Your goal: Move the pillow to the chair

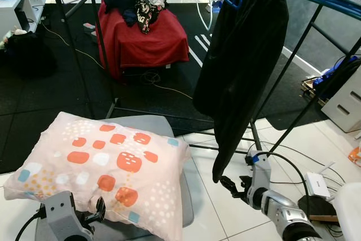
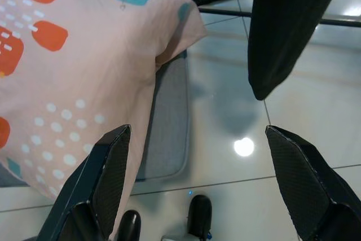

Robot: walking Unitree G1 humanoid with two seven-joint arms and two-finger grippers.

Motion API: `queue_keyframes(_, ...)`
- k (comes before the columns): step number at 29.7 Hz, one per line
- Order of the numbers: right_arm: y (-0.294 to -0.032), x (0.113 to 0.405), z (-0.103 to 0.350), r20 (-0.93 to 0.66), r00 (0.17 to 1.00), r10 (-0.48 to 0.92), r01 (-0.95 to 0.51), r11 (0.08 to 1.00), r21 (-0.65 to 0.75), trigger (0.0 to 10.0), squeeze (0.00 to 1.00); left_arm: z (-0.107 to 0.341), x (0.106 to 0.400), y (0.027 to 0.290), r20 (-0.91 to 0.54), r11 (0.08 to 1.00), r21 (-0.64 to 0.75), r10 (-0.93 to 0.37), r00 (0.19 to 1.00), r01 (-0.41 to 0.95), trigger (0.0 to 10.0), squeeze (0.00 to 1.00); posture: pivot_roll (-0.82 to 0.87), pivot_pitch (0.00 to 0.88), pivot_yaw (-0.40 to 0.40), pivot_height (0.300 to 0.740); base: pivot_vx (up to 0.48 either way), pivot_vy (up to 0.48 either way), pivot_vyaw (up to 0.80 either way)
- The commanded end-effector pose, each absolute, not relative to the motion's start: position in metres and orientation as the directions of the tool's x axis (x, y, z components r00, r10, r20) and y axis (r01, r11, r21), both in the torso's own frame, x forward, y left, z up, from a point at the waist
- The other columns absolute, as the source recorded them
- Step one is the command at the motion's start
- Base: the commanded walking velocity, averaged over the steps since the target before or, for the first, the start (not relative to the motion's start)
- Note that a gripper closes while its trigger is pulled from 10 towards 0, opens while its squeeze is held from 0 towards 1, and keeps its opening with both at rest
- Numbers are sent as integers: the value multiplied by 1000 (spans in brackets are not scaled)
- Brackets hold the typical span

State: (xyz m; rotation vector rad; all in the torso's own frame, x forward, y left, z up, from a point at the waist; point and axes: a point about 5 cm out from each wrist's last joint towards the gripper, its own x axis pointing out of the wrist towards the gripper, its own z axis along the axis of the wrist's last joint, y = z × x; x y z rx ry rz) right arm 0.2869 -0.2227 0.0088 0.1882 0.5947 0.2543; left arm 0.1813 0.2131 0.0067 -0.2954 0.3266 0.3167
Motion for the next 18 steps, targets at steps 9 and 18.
queue_keyframes(9,-217,306,24,-467,843,267,-184,959,216,10000,0,37,201,223,-247,913,-211,296,923,-349,10000,0,-55,64,-118,740,0,0,0)
queue_keyframes(18,-197,341,62,-408,848,339,-293,941,172,10000,0,59,222,230,-206,887,-240,350,914,-394,10000,0,-62,58,-126,735,0,0,0)
